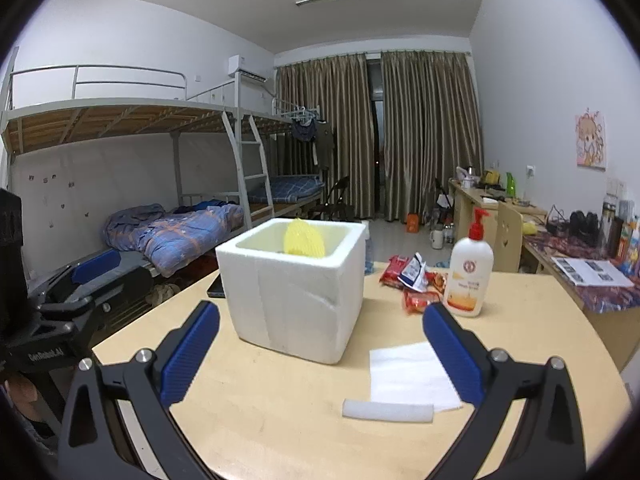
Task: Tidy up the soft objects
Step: 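Move both grippers back from the box toward the white cloth, then grasp the white foam tube beside the cloth with the left gripper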
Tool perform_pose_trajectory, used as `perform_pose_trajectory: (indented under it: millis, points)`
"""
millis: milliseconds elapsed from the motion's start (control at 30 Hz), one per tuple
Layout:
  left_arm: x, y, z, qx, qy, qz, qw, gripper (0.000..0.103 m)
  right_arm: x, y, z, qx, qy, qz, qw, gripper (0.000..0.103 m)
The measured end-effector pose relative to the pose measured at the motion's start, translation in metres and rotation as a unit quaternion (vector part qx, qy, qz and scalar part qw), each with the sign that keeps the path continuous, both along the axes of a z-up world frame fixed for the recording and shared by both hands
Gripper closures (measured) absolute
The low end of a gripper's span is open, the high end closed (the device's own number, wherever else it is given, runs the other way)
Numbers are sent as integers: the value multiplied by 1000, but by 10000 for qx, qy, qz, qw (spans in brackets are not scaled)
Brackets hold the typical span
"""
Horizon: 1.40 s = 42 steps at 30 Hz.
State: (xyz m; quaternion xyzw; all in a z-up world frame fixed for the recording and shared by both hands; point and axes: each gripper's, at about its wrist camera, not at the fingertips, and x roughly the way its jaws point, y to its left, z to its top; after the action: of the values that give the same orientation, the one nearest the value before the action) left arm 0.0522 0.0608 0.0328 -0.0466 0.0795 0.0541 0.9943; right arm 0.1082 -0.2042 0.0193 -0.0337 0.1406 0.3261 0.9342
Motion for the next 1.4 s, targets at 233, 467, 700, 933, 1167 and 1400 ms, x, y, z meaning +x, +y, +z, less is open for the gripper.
perform_pose_trajectory:
  millis: [233,467,700,933,1167,1400]
  points:
    - [1,-11,-33,3,54,-192,9998,0,-7,-22,-26,170,27,-192,9997,0]
    - [20,-25,-52,-64,320,-546,9980,0,-2,-36,-35,158,151,-411,9989,0]
    - [50,-44,-65,-66,706,-1081,9916,0,7,-54,-39,14,262,-631,9977,0]
    - [84,-65,-78,272,1366,-2104,9676,0,26,-66,-41,-56,480,-733,9961,0]
    - [118,-78,-84,313,1792,-2597,9484,0,47,-72,-48,-197,750,-683,9946,0]
    - [150,-94,-101,471,2408,-2877,9257,14,79,-85,-55,-189,1249,-592,9902,0]
